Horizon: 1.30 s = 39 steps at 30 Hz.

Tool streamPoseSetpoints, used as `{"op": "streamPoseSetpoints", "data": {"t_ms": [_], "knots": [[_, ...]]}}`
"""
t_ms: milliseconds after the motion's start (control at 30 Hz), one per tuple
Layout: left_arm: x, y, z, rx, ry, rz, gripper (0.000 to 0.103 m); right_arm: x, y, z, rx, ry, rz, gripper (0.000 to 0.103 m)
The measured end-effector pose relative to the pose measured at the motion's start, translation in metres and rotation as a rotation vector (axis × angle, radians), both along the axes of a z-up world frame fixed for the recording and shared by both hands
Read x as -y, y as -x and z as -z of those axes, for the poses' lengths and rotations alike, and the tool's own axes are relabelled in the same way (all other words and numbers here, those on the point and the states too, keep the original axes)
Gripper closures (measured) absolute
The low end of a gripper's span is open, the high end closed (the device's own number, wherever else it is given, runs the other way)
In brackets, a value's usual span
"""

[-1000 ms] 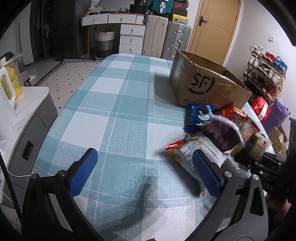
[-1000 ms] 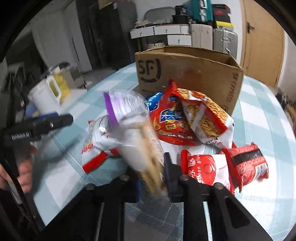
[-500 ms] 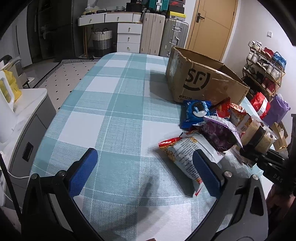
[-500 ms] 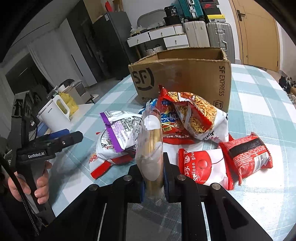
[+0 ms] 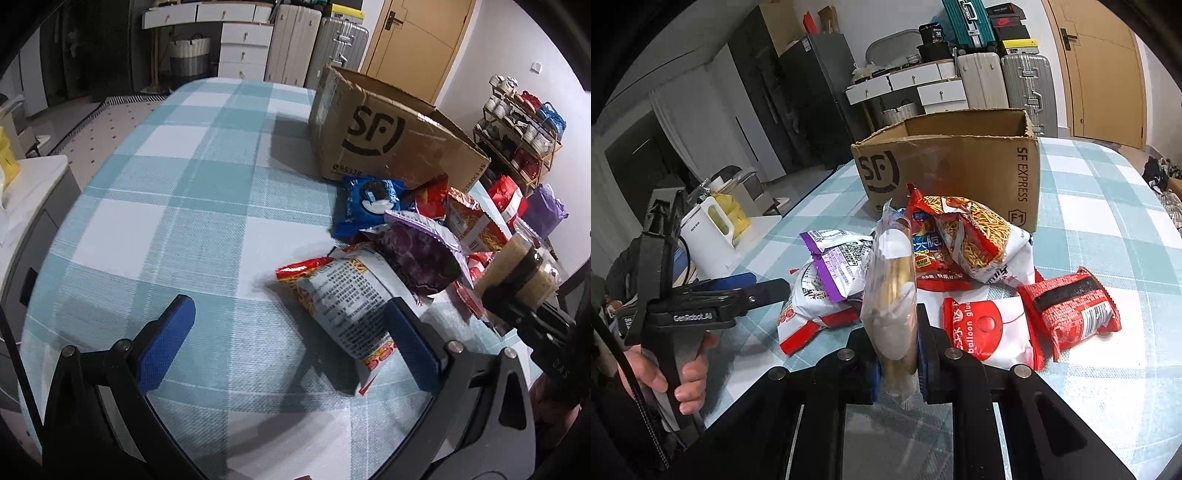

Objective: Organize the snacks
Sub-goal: 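Grasp the white printed chip bag with the left tool while the right tool holds the cup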

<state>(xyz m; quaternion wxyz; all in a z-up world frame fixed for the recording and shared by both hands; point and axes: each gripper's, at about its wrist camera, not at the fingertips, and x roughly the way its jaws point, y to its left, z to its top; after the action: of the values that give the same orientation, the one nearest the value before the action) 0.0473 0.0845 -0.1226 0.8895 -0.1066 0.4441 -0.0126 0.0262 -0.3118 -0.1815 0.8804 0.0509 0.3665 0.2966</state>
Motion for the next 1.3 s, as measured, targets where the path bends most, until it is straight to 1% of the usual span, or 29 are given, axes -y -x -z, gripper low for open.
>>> {"op": "streamPoseSetpoints", "data": {"t_ms": [300,367,500,733,867,900,933,967,1000,1067,1100,1133,1233,1300], "knots": [[0.007,-0.012,-0.004,0.007,0.034,0.002,0.001,0.007,0.001,0.002,-0.001,-0.020,0.014,0.088],[0.009,-0.016,-0.004,-0.002,0.049,0.010,0.001,0.009,0.001,0.003,-0.003,-0.025,0.015,0.088],[0.014,-0.019,-0.003,-0.002,0.054,0.023,0.001,0.012,0.001,0.003,-0.003,-0.034,0.017,0.088],[0.028,-0.031,0.006,-0.044,0.058,0.040,0.001,0.019,0.001,0.005,-0.005,-0.052,0.026,0.088],[0.032,-0.038,0.014,-0.076,0.082,0.042,0.001,0.024,0.001,0.005,-0.008,-0.057,0.035,0.088],[0.030,-0.039,0.016,-0.085,0.106,0.043,0.003,0.026,0.001,0.005,-0.007,-0.058,0.038,0.088],[0.029,-0.040,0.018,-0.089,0.130,0.051,0.010,0.027,0.001,0.005,-0.006,-0.057,0.040,0.088],[0.029,-0.040,0.017,-0.089,0.143,0.067,0.012,0.027,0.002,0.004,-0.006,-0.057,0.040,0.088],[0.029,-0.040,0.017,-0.089,0.136,0.074,0.017,0.028,0.002,0.004,-0.005,-0.057,0.041,0.088],[0.027,-0.039,0.018,-0.095,0.143,0.110,0.023,0.029,0.003,0.004,-0.007,-0.057,0.042,0.088],[0.025,-0.037,0.019,-0.090,0.142,0.115,0.042,0.028,0.003,0.004,-0.007,-0.056,0.043,0.088],[0.025,-0.036,0.018,-0.087,0.163,0.149,0.060,0.028,0.004,0.004,-0.008,-0.057,0.042,0.088],[0.028,-0.031,0.014,-0.081,0.127,0.191,0.063,0.026,0.004,0.004,-0.008,-0.055,0.037,0.088],[0.029,-0.028,0.012,-0.075,0.112,0.203,0.063,0.024,0.004,0.003,-0.008,-0.058,0.034,0.088]]}}
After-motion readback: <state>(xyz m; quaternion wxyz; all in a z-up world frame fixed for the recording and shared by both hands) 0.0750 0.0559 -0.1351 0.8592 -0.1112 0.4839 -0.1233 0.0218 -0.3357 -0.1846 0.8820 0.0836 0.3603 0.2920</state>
